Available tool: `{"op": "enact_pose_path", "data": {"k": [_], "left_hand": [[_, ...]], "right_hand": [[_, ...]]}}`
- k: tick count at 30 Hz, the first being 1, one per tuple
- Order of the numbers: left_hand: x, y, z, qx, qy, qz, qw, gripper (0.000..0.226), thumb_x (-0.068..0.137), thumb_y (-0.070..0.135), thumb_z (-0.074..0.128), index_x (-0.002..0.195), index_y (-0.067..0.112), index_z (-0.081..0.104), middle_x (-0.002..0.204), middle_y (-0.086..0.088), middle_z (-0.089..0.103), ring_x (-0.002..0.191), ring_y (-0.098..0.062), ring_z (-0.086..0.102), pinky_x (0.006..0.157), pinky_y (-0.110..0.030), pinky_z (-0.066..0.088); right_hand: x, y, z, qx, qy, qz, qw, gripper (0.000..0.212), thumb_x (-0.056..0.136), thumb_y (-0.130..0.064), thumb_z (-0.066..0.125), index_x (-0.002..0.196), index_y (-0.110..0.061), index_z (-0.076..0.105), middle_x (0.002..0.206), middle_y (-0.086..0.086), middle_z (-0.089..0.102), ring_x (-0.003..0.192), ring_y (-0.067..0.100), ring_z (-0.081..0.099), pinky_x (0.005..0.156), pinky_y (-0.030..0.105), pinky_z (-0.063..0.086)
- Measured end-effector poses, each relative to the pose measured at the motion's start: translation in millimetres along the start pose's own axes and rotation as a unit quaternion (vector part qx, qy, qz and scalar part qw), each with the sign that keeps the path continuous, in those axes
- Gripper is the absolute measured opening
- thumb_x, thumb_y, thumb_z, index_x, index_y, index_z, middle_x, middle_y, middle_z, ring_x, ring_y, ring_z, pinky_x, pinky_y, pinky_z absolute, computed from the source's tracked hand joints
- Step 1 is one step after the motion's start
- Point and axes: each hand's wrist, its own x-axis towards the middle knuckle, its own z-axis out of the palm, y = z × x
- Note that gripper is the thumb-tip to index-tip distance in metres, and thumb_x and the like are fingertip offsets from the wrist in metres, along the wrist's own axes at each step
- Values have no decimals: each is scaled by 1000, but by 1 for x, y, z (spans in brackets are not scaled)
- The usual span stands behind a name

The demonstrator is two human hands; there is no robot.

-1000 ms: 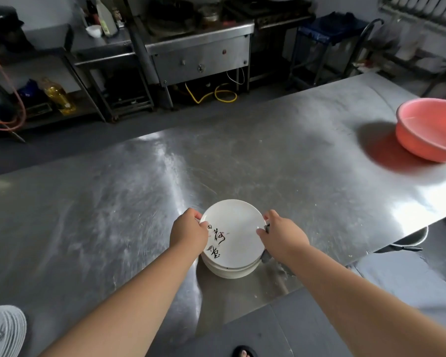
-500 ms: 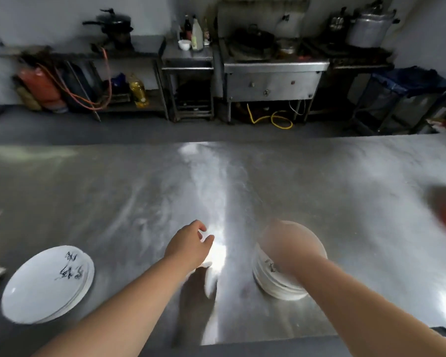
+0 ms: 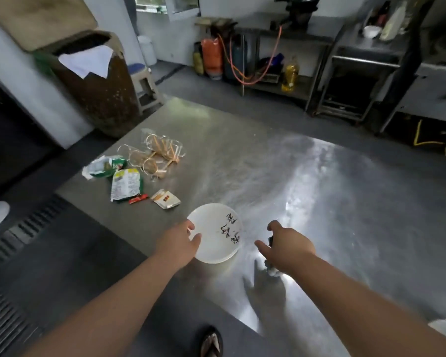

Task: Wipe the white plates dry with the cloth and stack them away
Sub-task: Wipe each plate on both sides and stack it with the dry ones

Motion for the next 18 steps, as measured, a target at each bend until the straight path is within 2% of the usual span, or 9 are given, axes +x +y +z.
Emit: {"op": "enact_pose_path", "data": {"k": [6,11,18], "left_hand": [[36,-49,-3,-15,-41,-38,998,31,101,48,57,122,26,60,116,3,68,106,-21,65,90,-36,53],[62,-54,5,29,-86,-2,996,31,102,58,48,94,28,53,94,5,67,89,-20,65,85,-41,57],[71,-53,14,53,-71,12,996,29,103,53,45,103,26,54,94,4,65,89,-22,66,85,-44,59]], "right_hand": [[37,-54,38,-16,-45,19,999,41,98,-62,49,116,-25,46,92,-10,66,84,19,66,70,34,55],[54,-66,55,-14,-40,103,994,35,104,-56,42,106,-21,45,85,-5,60,78,22,61,64,35,46],[56,-70,66,32,-52,127,990,29,107,-45,34,101,-23,52,85,-6,56,81,21,59,66,33,43]]}}
